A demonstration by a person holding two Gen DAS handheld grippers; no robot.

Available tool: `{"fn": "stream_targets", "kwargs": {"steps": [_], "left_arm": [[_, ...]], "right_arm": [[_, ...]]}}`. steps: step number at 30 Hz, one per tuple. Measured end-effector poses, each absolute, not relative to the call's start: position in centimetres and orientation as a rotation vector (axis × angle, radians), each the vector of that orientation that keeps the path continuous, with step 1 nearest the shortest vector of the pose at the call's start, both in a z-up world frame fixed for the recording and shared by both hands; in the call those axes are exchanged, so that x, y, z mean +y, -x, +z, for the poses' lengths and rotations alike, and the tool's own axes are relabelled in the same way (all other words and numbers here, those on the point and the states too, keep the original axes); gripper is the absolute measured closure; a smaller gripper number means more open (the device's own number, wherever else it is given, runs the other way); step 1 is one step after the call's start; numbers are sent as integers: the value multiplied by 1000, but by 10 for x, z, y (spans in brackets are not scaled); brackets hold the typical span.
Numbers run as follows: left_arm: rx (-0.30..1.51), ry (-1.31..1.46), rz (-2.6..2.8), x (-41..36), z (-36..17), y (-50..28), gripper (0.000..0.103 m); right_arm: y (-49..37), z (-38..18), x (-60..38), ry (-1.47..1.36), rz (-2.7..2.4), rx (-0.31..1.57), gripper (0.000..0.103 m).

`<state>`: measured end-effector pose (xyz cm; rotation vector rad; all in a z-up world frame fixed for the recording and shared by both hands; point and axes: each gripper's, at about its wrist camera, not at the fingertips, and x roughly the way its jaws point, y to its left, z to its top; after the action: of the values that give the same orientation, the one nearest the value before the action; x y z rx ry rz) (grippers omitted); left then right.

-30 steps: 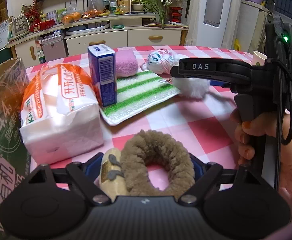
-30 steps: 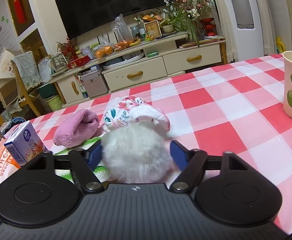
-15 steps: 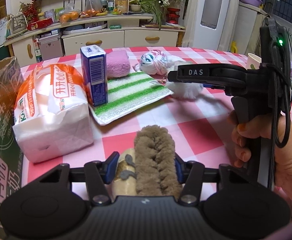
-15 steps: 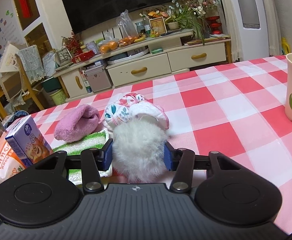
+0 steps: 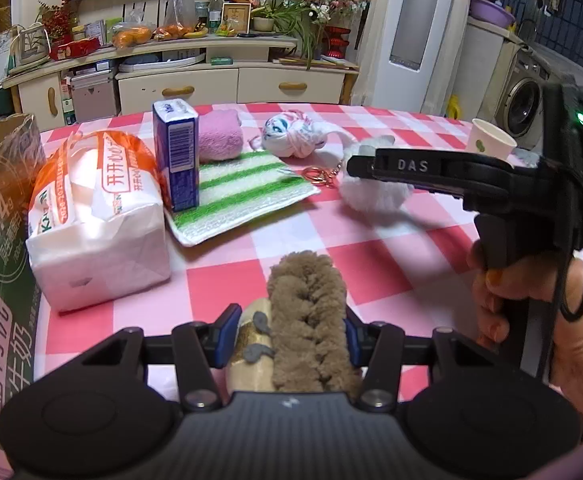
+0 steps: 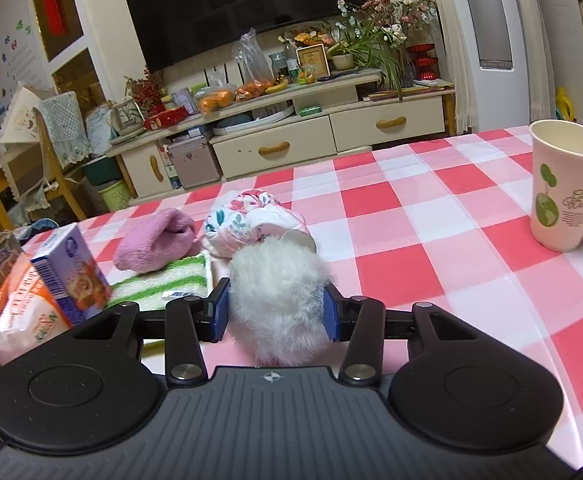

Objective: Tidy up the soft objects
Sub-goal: 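Carry the brown fuzzy ring and white fluffy ball over the cardboard box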

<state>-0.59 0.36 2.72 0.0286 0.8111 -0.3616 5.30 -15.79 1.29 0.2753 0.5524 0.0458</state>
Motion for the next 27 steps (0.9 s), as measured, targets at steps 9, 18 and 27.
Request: {"fn": "stream_targets", "kwargs": {"steps": [9,18,27], "left_arm": [[773,-2,-382,4,39,17,53],[726,28,-388,12,53,22,53],[690,68,-392,25,64,26,53]], "right_arm": [[-21,24,-165,-309,60,503,47],[5,28,-162,-321,41,499,47],[32,33,-156,-298,27,500,47]]}}
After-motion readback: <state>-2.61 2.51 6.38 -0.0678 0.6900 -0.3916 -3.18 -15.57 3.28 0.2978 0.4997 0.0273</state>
